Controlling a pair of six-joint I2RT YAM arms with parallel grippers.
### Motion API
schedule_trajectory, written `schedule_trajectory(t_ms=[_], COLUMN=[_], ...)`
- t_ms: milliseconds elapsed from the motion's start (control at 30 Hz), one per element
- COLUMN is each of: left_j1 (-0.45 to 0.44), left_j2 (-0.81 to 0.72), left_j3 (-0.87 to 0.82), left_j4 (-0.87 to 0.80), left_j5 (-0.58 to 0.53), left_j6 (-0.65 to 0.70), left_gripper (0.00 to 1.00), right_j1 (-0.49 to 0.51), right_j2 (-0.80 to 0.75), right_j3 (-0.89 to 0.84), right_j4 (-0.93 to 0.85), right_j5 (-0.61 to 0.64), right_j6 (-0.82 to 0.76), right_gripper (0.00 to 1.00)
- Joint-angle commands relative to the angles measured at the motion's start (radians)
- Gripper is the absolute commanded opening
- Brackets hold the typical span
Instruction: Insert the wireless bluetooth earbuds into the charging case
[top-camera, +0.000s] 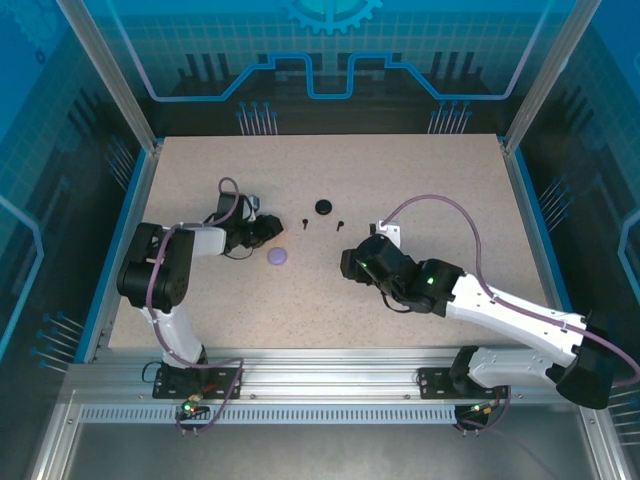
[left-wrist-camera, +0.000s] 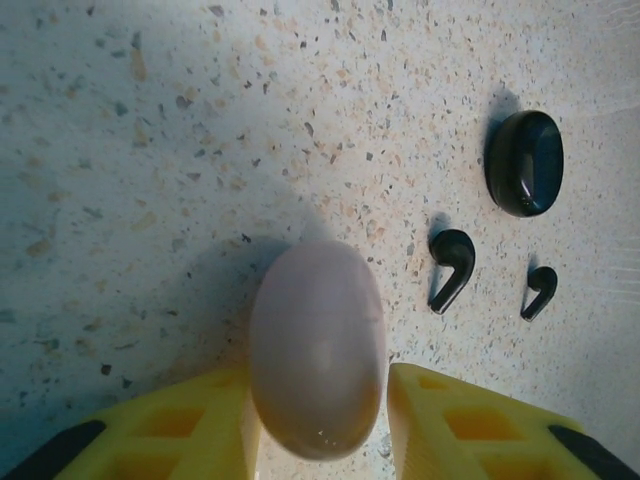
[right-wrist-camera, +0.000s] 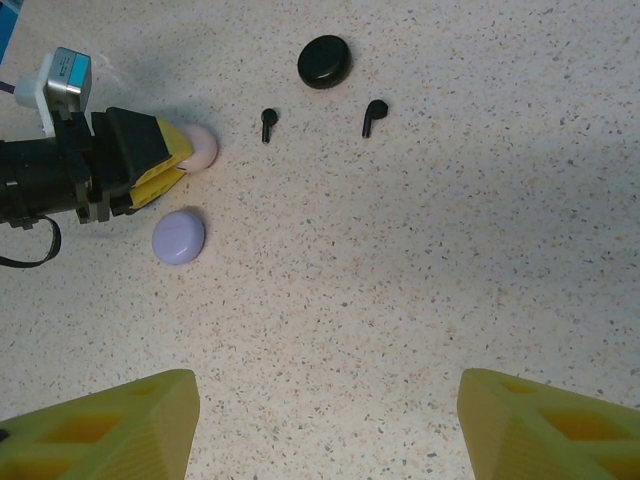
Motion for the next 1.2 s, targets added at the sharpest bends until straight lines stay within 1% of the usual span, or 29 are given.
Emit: schedule_trajectory(t_ms=[0, 200, 400, 533, 733, 933, 1000, 1067, 1167], left_j1=[0.011, 0.012, 0.011, 0.013, 0.012, 0.011, 0.011, 0.009, 0.009], left_j2=[-0.032, -0.110, -0.229, -0.334, -0.494, -0.635, -0.671, -0.697, -0.721], left_j3=[0.035, 0.044, 0.056, 0.033, -0.022, -0.068, -0.085, -0.116, -0.149], left_j4=[-0.091, -0.153, -0.193, -0.193, -0.147, -0.109, -0.096, -0.048, -0.002], left_j5=[-0.049, -0.141, -0.164, -0.156, -0.114, -0.070, -0.065, -0.048, -0.023], left_j6=[0.055, 0.081, 0.092, 0.092, 0.064, 0.023, 0.002, -0.034, -0.079], left_gripper=[0.42, 0.48, 0.49, 0.50, 0.56, 0.67, 0.69, 0.75, 0.76], right_j1=[-0.002, -0.007, -0.023, -0.037, -0.072, -0.122, -0.130, -0.137, -0.149], right_j2=[-0.018, -0.015, 0.001, 0.035, 0.107, 0.210, 0.255, 0.308, 0.389], right_j3=[0.042, 0.080, 0.109, 0.133, 0.187, 0.261, 0.296, 0.339, 0.409], right_j4=[-0.041, -0.088, -0.131, -0.153, -0.171, -0.183, -0.189, -0.197, -0.219], right_j5=[0.030, 0.028, 0.010, 0.004, -0.014, -0.054, -0.056, -0.059, -0.045], right_j6=[-0.018, -0.020, -0.031, -0.065, -0.178, -0.234, -0.237, -0.238, -0.217], right_gripper=[0.70, 0.70, 0.71, 0.72, 0.75, 0.77, 0.77, 0.78, 0.78])
